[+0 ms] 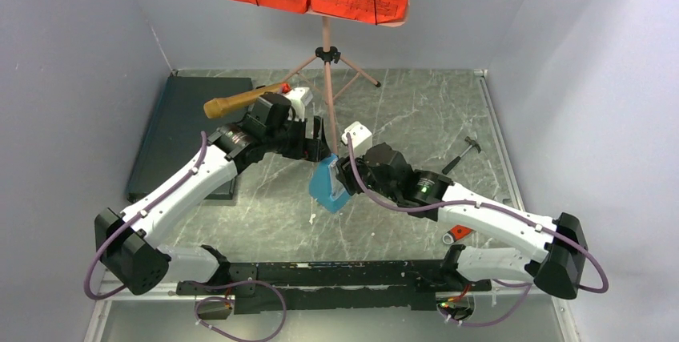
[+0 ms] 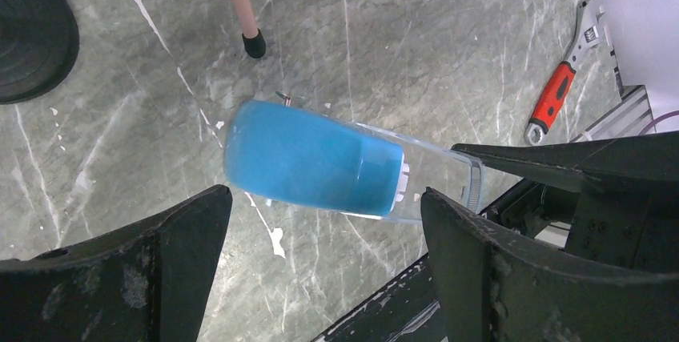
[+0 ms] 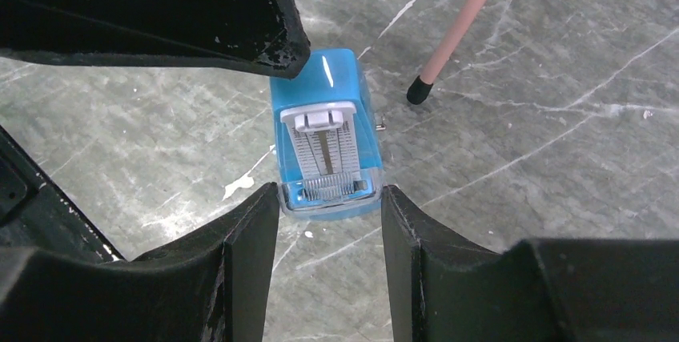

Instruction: Pack up the instrument practice props

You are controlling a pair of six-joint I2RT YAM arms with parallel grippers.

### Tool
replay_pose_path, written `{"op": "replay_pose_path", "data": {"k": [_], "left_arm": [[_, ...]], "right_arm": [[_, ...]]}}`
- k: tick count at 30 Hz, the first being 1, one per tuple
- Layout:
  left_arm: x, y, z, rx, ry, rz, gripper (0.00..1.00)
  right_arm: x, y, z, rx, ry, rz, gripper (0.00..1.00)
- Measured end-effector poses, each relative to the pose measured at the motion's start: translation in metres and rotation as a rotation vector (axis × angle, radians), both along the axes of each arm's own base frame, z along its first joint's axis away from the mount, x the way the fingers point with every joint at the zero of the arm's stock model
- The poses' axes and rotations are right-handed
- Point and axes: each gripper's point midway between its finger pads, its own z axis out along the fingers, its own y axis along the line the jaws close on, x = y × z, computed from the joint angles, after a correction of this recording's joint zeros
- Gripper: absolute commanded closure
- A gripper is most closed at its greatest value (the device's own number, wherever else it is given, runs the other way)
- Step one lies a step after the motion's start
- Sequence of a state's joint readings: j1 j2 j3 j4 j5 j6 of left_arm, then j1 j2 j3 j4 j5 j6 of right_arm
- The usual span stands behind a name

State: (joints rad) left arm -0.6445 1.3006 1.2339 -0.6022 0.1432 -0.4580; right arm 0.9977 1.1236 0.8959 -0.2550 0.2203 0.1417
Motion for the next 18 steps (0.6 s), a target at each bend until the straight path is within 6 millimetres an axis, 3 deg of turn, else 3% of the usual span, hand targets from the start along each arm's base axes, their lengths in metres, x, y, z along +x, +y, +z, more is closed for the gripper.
{"op": "replay_pose_path", "data": {"k": [18], "left_arm": [[-0.002, -0.004, -0.001, -0.015, 0.015, -0.015, 0.06]], "right_arm": [[0.004, 0.007, -0.01, -0.01, -0.006, -0.018, 1.0]]}}
